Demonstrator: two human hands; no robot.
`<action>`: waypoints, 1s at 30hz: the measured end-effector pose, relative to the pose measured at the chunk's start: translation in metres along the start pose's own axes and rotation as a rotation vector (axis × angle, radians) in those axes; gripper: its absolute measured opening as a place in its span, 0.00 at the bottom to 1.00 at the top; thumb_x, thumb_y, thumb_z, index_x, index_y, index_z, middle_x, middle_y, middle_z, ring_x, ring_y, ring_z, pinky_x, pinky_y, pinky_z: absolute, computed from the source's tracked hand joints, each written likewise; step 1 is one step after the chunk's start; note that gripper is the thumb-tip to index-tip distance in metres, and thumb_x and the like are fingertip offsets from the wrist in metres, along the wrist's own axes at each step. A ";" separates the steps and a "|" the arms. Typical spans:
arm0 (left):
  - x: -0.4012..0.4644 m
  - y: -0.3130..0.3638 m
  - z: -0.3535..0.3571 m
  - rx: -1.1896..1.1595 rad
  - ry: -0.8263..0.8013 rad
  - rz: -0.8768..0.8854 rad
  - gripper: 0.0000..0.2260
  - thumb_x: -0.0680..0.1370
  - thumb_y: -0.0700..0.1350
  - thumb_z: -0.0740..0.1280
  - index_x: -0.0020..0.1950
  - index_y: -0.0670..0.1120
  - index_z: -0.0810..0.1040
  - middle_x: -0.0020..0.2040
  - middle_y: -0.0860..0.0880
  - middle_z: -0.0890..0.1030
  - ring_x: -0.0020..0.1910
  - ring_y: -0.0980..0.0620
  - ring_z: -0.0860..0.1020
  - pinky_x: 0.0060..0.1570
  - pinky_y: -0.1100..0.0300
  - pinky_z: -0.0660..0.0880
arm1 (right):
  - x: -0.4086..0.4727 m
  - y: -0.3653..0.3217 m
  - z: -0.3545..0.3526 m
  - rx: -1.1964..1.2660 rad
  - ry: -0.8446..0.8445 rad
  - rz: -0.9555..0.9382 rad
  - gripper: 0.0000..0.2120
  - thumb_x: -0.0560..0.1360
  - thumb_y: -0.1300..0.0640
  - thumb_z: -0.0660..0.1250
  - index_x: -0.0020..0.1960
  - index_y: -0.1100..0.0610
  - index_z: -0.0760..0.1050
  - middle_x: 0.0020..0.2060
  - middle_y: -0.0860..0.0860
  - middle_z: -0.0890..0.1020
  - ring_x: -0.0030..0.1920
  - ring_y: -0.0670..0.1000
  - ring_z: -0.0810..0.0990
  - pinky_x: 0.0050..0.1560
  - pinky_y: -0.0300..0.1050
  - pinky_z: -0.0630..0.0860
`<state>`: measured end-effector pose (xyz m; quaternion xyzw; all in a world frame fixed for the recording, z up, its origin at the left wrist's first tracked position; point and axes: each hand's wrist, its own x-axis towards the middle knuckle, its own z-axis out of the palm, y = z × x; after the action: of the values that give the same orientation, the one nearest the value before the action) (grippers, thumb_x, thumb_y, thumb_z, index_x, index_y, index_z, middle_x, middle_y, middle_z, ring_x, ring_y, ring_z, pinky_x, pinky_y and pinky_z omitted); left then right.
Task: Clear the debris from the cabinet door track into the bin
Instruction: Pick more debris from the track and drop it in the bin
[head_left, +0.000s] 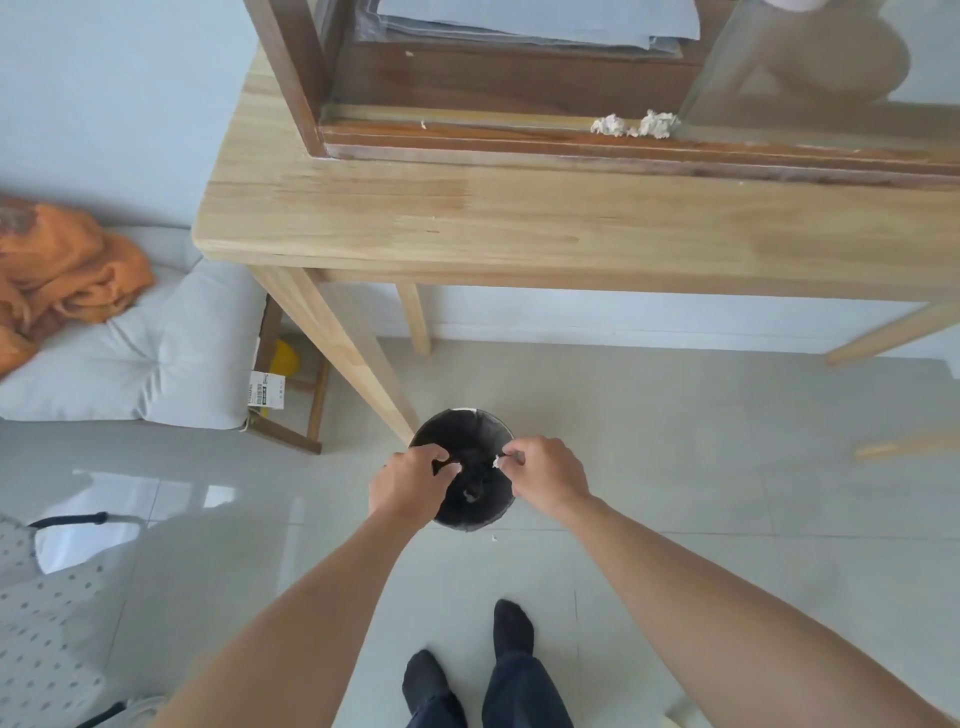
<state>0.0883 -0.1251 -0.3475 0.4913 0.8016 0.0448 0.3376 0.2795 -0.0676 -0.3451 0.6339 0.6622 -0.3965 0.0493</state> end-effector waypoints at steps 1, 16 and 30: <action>0.001 0.000 0.003 0.006 -0.009 -0.005 0.15 0.82 0.59 0.66 0.66 0.57 0.83 0.54 0.50 0.85 0.52 0.46 0.83 0.49 0.52 0.81 | 0.001 0.002 0.002 0.000 -0.001 0.005 0.11 0.83 0.49 0.68 0.60 0.48 0.86 0.42 0.50 0.90 0.51 0.57 0.87 0.54 0.50 0.83; -0.020 -0.001 -0.040 0.030 0.048 0.078 0.15 0.83 0.57 0.67 0.68 0.55 0.81 0.55 0.49 0.86 0.51 0.47 0.84 0.51 0.48 0.85 | -0.037 -0.005 -0.032 0.088 0.149 0.029 0.13 0.82 0.47 0.67 0.63 0.47 0.85 0.36 0.48 0.89 0.45 0.53 0.87 0.53 0.48 0.82; -0.084 0.073 -0.173 -0.096 0.300 0.426 0.18 0.82 0.60 0.68 0.69 0.56 0.82 0.33 0.60 0.76 0.35 0.55 0.77 0.38 0.57 0.75 | -0.126 -0.083 -0.142 0.280 0.508 -0.193 0.10 0.82 0.42 0.69 0.53 0.46 0.86 0.32 0.48 0.85 0.37 0.52 0.85 0.45 0.51 0.83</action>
<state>0.0662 -0.1110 -0.1435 0.6202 0.7181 0.2253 0.2211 0.2923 -0.0750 -0.1388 0.6476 0.6494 -0.3157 -0.2434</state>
